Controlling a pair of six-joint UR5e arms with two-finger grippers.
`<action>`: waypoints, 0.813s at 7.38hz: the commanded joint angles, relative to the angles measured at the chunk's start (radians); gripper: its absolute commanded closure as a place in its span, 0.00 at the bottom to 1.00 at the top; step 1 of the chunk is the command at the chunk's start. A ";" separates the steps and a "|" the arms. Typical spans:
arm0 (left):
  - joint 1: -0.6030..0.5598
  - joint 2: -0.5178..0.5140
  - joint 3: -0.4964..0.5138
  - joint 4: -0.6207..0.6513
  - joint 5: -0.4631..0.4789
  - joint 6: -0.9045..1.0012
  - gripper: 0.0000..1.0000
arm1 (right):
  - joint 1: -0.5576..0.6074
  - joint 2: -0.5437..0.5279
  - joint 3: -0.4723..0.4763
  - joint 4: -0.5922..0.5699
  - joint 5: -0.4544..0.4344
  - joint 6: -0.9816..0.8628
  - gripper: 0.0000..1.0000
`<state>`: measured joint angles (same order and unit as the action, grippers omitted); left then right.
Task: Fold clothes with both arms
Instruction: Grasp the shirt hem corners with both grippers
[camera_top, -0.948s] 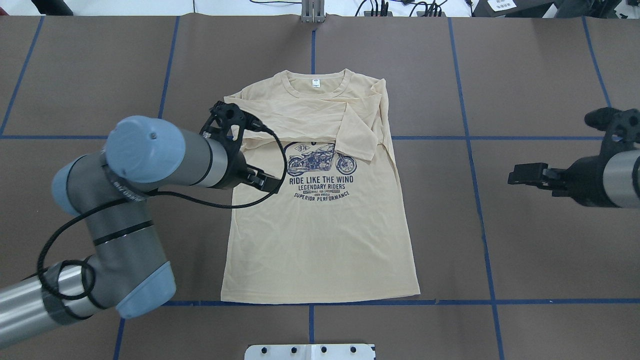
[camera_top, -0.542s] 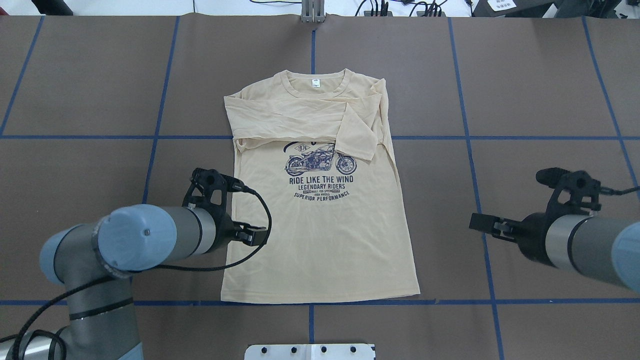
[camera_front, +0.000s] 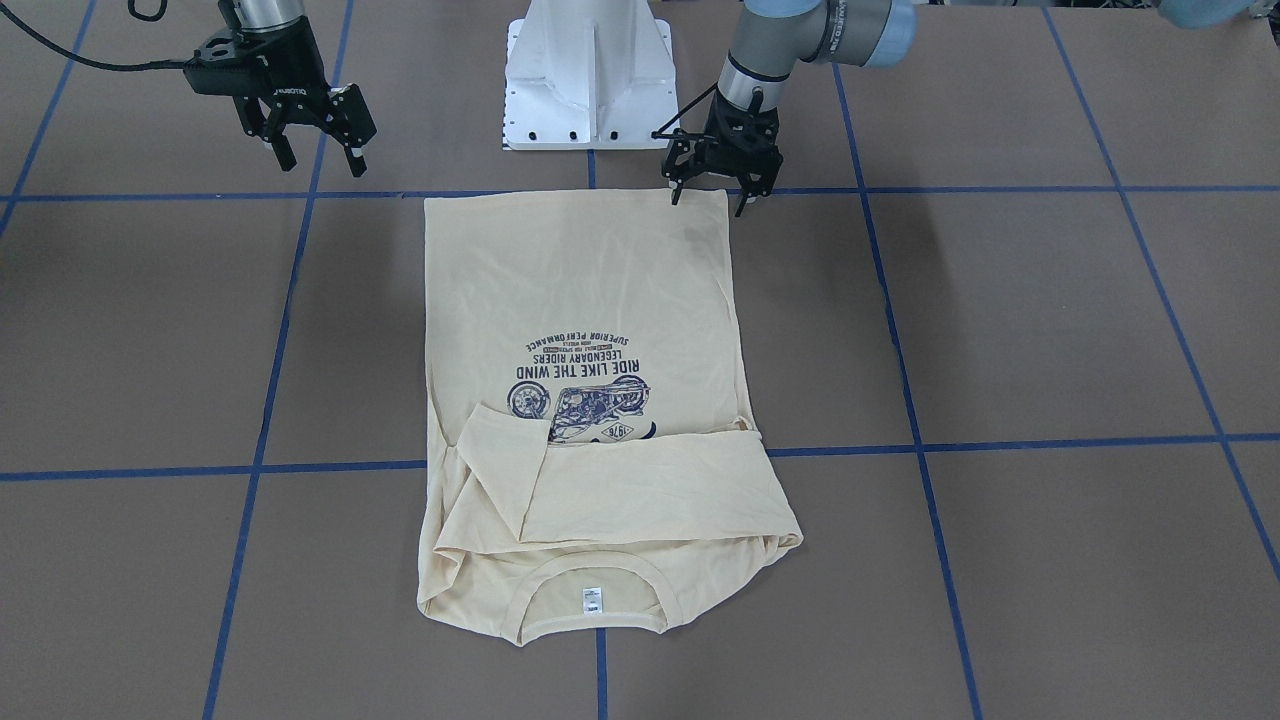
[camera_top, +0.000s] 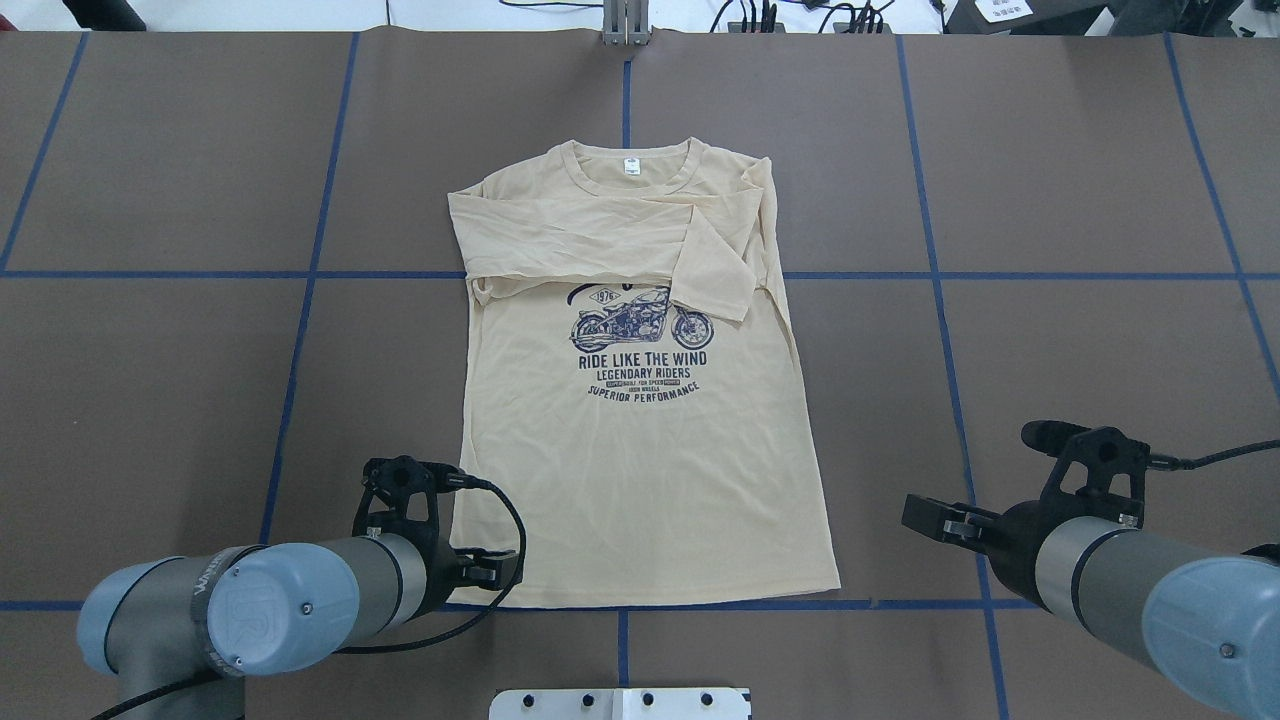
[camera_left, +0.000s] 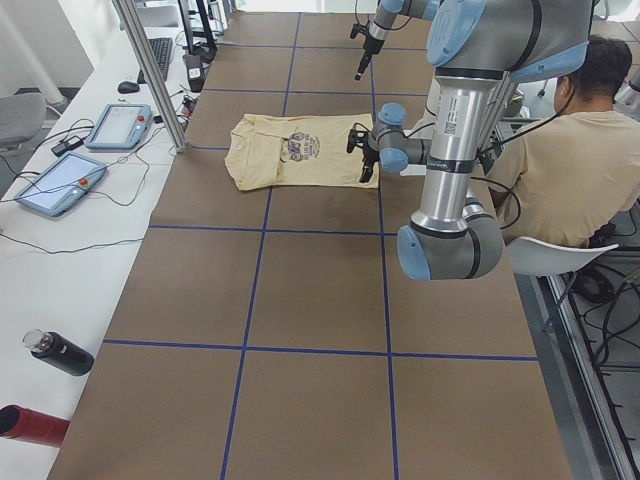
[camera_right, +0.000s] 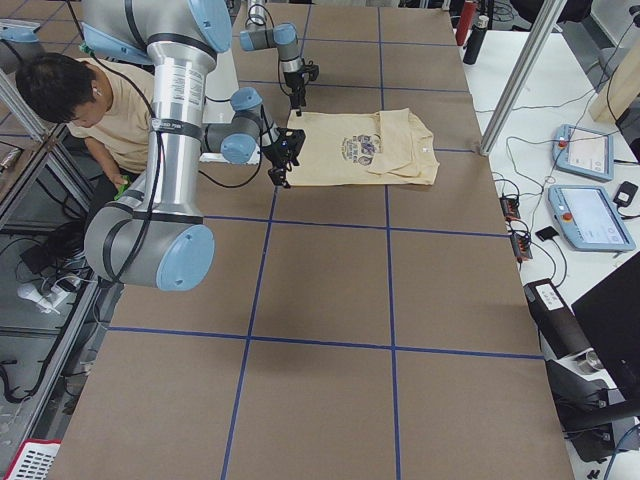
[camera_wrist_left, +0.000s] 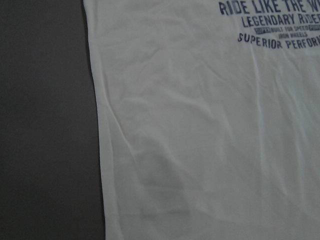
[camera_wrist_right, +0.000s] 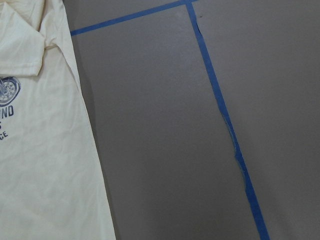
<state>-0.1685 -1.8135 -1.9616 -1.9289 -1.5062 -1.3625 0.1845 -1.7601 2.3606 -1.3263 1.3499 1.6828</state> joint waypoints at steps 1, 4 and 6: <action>0.014 0.020 0.003 0.005 0.000 -0.012 0.30 | -0.005 0.002 0.000 -0.004 -0.009 0.002 0.00; 0.026 0.019 0.000 0.008 -0.003 -0.012 0.54 | -0.004 0.001 0.000 -0.004 -0.009 0.002 0.00; 0.032 0.019 -0.002 0.016 -0.003 -0.012 0.84 | -0.005 0.001 0.000 -0.004 -0.009 0.002 0.00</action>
<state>-0.1402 -1.7938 -1.9622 -1.9181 -1.5092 -1.3744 0.1804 -1.7586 2.3608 -1.3299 1.3407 1.6843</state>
